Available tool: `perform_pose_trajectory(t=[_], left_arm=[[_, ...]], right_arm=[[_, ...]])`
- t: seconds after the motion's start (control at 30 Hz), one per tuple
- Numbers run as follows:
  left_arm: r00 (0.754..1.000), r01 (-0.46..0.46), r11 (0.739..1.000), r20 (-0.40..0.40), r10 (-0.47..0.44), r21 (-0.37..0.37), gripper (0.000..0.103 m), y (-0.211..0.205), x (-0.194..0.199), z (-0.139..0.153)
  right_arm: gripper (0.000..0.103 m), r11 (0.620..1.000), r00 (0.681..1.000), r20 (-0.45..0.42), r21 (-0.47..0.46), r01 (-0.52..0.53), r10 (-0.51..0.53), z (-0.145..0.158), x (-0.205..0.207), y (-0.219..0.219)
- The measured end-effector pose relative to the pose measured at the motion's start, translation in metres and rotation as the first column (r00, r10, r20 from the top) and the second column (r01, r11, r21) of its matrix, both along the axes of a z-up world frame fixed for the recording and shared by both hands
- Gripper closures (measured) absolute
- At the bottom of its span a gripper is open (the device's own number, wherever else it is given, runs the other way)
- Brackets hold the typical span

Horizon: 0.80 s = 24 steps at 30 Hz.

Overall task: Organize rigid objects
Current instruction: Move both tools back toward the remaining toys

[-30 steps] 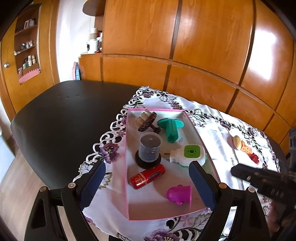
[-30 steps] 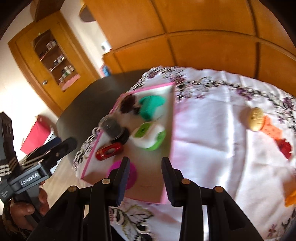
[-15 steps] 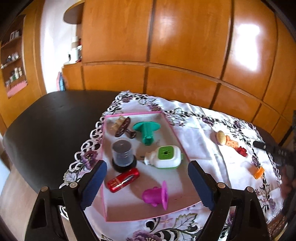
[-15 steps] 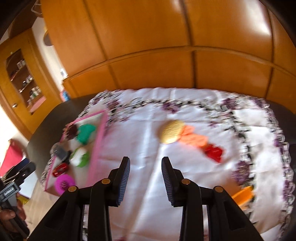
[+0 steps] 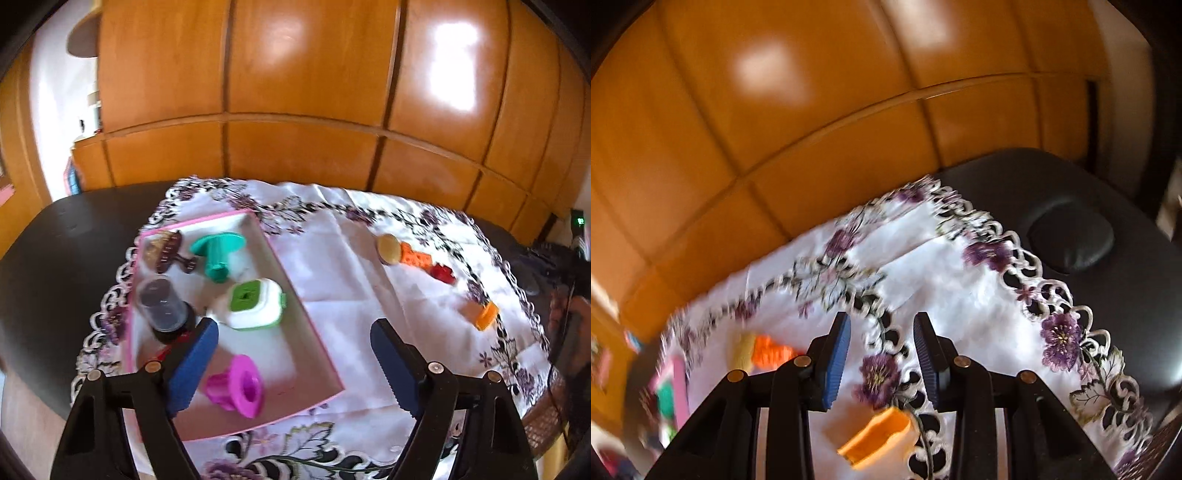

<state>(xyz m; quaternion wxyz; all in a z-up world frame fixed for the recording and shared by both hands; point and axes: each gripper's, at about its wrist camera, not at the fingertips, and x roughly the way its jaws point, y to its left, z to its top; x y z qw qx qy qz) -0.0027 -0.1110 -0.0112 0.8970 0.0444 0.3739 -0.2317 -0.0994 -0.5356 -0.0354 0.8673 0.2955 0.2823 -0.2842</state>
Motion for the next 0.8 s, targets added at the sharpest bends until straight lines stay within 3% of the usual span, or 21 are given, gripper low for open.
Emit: perform_pose_trajectory(t=[0.07,0.37,0.63,0.73,0.8], left_arm=[[0.999,0.031,0.999,-0.015,-0.031,0.013,0.019,-0.013,-0.002,-0.004],[0.986,0.156,0.986,-0.064,-0.152,0.052,0.019,-0.061,-0.009,-0.021],[0.979,0.169,0.983,-0.131,-0.158,0.076,0.022,-0.102,0.014,-0.034],[0.972,0.168,0.984,-0.176,-0.154,0.066,0.031,-0.119,0.032,-0.04],[0.966,0.175,0.983,-0.205,-0.159,0.058,0.043,-0.131,0.042,-0.044]], right_arm=[[0.068,0.999,1.0,-0.002,0.047,-0.013,0.013,-0.005,0.002,-0.003],[0.068,0.994,0.996,-0.038,0.076,-0.072,0.075,-0.015,0.013,0.005],[0.068,0.99,0.996,-0.035,0.114,-0.08,0.084,-0.019,0.012,0.003],[0.068,0.988,0.994,-0.036,0.124,-0.094,0.099,-0.02,0.014,0.003],[0.068,0.987,0.993,-0.041,0.125,-0.105,0.111,-0.02,0.017,0.005]])
